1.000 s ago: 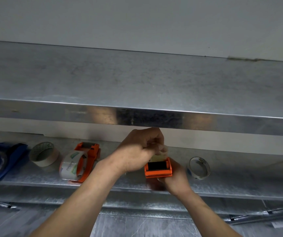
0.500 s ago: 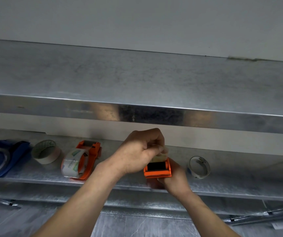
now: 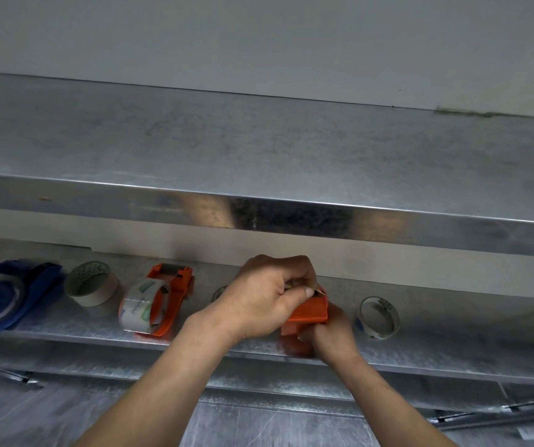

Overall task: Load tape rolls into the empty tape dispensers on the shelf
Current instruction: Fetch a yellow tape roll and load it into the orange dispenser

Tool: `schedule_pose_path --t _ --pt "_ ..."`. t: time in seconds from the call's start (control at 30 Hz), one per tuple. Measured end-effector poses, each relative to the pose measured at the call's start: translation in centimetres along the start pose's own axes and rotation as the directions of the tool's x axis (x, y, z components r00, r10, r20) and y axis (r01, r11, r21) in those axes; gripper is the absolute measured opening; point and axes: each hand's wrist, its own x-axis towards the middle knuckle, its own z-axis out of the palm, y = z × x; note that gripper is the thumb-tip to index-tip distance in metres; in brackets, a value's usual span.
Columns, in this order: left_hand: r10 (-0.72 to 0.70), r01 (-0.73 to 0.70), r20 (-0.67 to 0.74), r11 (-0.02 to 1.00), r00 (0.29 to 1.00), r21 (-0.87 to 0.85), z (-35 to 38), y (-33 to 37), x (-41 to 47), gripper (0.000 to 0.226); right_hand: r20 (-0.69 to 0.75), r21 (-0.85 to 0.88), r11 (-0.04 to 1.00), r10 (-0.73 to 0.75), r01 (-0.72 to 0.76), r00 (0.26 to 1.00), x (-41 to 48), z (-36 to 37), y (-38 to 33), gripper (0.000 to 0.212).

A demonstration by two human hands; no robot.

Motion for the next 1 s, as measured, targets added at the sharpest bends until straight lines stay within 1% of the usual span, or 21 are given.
schedule_pose_path --t 0.1,0.2,0.3,0.43,0.53,0.63,0.7,0.83,0.9,1.0 --pt "0.082 -0.078 -0.04 0.991 0.996 0.105 0.9 -0.2 0.1 0.01 -0.014 -0.004 0.999 0.053 -0.053 0.999 0.5 0.0 -0.1 0.015" --pt "0.161 -0.144 -0.052 0.961 0.986 0.237 2.1 -0.8 0.4 0.01 0.015 0.098 0.987 0.128 -0.129 0.992 0.7 -0.3 -0.6 0.029" --pt "0.212 -0.186 -0.058 0.935 0.975 0.302 3.1 -1.2 0.9 0.012 -0.004 0.116 0.985 0.125 -0.124 0.992 1.0 -0.7 -0.7 0.02" --pt "0.281 -0.214 -0.118 0.892 0.952 0.397 4.3 -1.2 1.3 0.008 -0.032 0.143 0.978 0.157 -0.151 0.987 1.4 -1.1 -0.6 0.025" --pt "0.337 -0.245 -0.15 0.869 0.93 0.43 5.0 -1.6 1.7 0.005 -0.035 0.169 0.973 0.166 -0.158 0.985 1.5 -1.2 -0.5 0.022" --pt "0.337 -0.227 -0.159 0.851 0.928 0.473 5.3 -1.7 1.8 0.013 -0.03 0.191 0.966 0.184 -0.175 0.983 1.6 -1.3 -0.5 0.018" --pt "0.329 -0.21 -0.169 0.846 0.929 0.49 5.6 -2.2 1.6 0.01 -0.022 0.202 0.962 0.191 -0.183 0.981 1.6 -1.3 -0.6 0.016" --pt "0.251 -0.099 -0.207 0.828 0.946 0.552 5.8 -3.3 1.2 0.008 -0.018 0.215 0.953 0.221 -0.212 0.975 1.7 -1.2 -0.6 0.018" --pt "0.222 -0.064 -0.218 0.825 0.95 0.561 5.9 -3.4 1.0 0.009 -0.007 0.246 0.944 0.23 -0.221 0.973 1.7 -1.1 -0.4 0.017" --pt "0.229 -0.065 -0.238 0.836 0.944 0.545 5.9 -3.3 1.0 0.009 0.02 0.311 0.925 0.224 -0.219 0.974 1.6 -0.9 -0.3 0.018"
